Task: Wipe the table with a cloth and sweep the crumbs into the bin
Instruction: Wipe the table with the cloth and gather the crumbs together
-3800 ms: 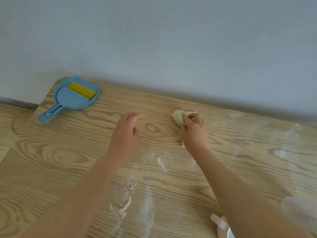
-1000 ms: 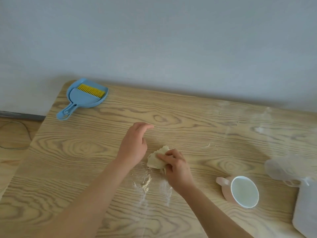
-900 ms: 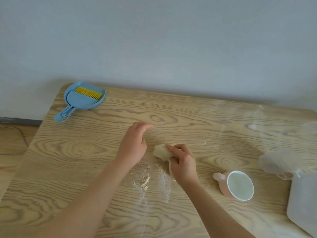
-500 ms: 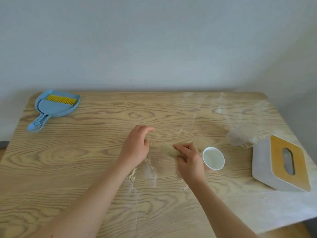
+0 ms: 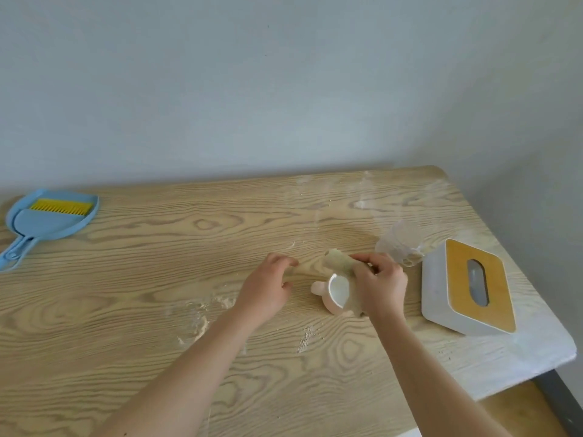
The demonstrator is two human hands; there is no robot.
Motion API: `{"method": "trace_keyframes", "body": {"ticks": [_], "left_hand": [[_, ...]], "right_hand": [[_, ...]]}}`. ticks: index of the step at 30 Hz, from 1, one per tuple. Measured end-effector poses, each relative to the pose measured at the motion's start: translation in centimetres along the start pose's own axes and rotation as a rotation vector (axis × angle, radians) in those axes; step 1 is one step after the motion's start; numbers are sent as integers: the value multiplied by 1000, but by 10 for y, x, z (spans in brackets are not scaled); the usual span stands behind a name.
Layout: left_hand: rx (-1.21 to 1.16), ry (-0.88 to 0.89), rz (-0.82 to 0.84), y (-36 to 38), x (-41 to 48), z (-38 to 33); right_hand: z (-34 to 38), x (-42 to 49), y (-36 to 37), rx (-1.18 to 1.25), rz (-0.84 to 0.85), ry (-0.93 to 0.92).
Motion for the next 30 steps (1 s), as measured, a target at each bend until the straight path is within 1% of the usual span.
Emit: {"method": "trace_keyframes", "body": {"ticks": [5,8,15,17,20,22,25,26,28,30], "left_hand": [[38,12,96,50,20,-20],[75,48,98,67,28,-26],[72,5,148,81,44,-17],[73,-29,95,67,42,-9],[-2,-158,-10,37,39,8],[-71,-242,-91,17,36,21],[-108,-308,-187,-3,31,32],[-126,-325,-219,-8,28,35],[-152,-354,-275,-16,24,38],[-147,-374,-305,-20,22,38]], "right_hand": [[-24,33,-28,-38,-32,17],[-41,49,-35,-63,-31,5],[-88,78,-11,-138,131,31],[-92,80,-1,-133,154,21],[-92,82,15,-165,180,-39],[-97,79,32,-248,222,-85],[-102,62,60,-424,326,-175],[-98,52,70,-442,360,-222],[-82,25,92,-396,453,-321],[-64,-5,115,-304,592,-396]]}}
Point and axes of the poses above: each hand's wrist, its own x-axis towards the middle knuckle, its own y-axis out of the palm, z = x × y, the point moved 10 cm from there along x, towards the middle knuckle, and after that the axes turned 1 degree about -y, right-handed, at the moved point
